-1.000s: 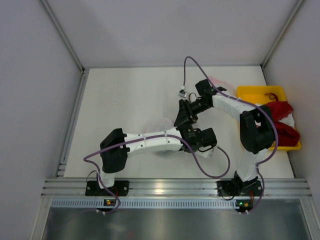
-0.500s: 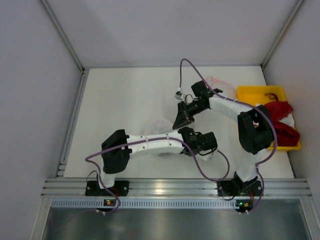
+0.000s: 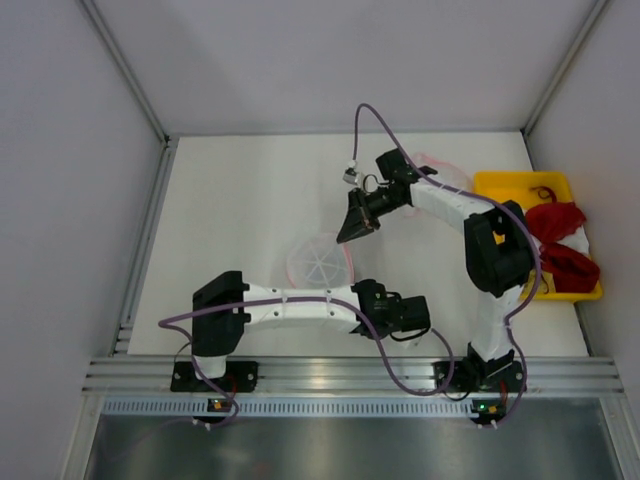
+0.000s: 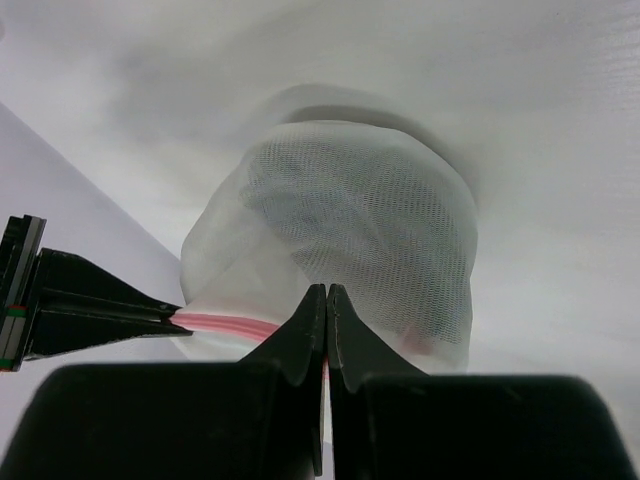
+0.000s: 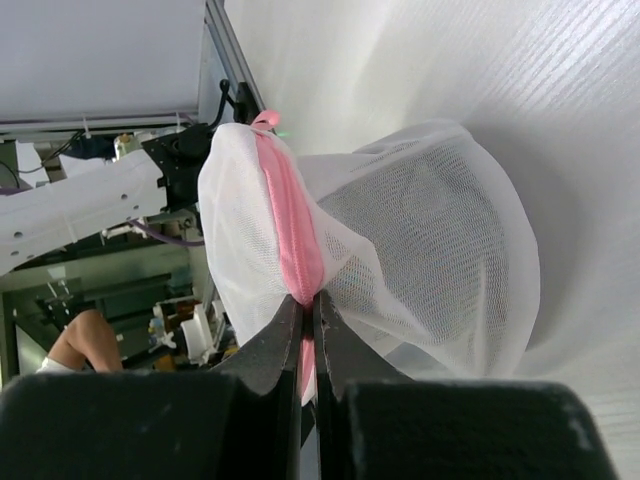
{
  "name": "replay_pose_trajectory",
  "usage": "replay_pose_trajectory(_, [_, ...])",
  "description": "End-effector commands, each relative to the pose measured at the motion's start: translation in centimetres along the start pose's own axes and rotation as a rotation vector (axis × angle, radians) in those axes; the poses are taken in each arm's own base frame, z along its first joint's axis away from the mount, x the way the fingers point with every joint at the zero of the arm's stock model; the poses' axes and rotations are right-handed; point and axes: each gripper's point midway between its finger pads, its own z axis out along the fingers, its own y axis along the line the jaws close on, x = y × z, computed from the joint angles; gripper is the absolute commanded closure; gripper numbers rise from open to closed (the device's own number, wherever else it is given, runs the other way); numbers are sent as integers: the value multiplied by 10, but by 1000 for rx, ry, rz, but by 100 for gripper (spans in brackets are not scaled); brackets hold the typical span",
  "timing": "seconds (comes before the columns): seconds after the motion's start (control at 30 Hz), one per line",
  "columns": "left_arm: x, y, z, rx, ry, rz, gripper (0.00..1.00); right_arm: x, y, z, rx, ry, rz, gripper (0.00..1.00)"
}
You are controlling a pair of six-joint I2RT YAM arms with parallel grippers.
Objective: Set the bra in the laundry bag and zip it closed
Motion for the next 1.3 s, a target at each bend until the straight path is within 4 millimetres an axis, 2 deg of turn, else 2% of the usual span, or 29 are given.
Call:
replay_pose_trajectory(0.0, [-4, -2, -13, -16, -52, -47, 100, -30, 11, -5, -29, -69, -103, 100])
replay_pose_trajectory(0.07, [-2, 0, -10, -20, -40, -51, 100, -29, 13, -7, -28, -71, -107, 86])
replay_pose_trajectory(0.1, [-2, 3, -10, -21, -40, -59, 100, -28, 15, -8, -25, -73, -123, 72])
replay_pose_trajectory(0.17, [-3, 6, -8, -29, -33, -59, 100, -22, 16, -12, -15, -58, -117, 57])
replay_pose_trajectory(0.2, [-4, 11, -9, -36, -38, -69, 100, -20, 18, -15, -12, -57, -141, 45])
replay_pose_trajectory(0.3, [-2, 22, -6, -51, -28, -93, 100, -12, 20, -22, 12, -46, -157, 36])
replay_pose_trajectory(0.53, [6, 49, 2, -76, -8, -116, 100, 13, 23, -38, 65, -5, -187, 36])
replay_pose_trajectory(0.77, [11, 78, -3, -114, -16, -119, 100, 41, 20, -25, 29, 50, -138, 44])
replay_pose_trajectory(0.93, [9, 82, -6, -121, -25, -109, 100, 50, 28, -11, -12, 92, -130, 49])
replay_pose_trajectory(1.07, [8, 79, -6, -107, -40, -112, 100, 54, 27, -5, -18, 112, -126, 64])
replay_pose_trajectory(1.1, [8, 77, -6, -100, -43, -117, 100, 53, 27, -5, -19, 111, -129, 71])
replay_pose_trajectory(1.17, [6, 72, -4, -84, -52, -110, 100, 51, 29, -5, -25, 109, -133, 76])
replay_pose_trajectory(1.2, [8, 71, -4, -79, -52, -111, 100, 51, 30, -4, -32, 111, -130, 76])
replay_pose_trajectory(1.27, [8, 68, -3, -71, -53, -105, 100, 48, 32, -5, -41, 112, -143, 65])
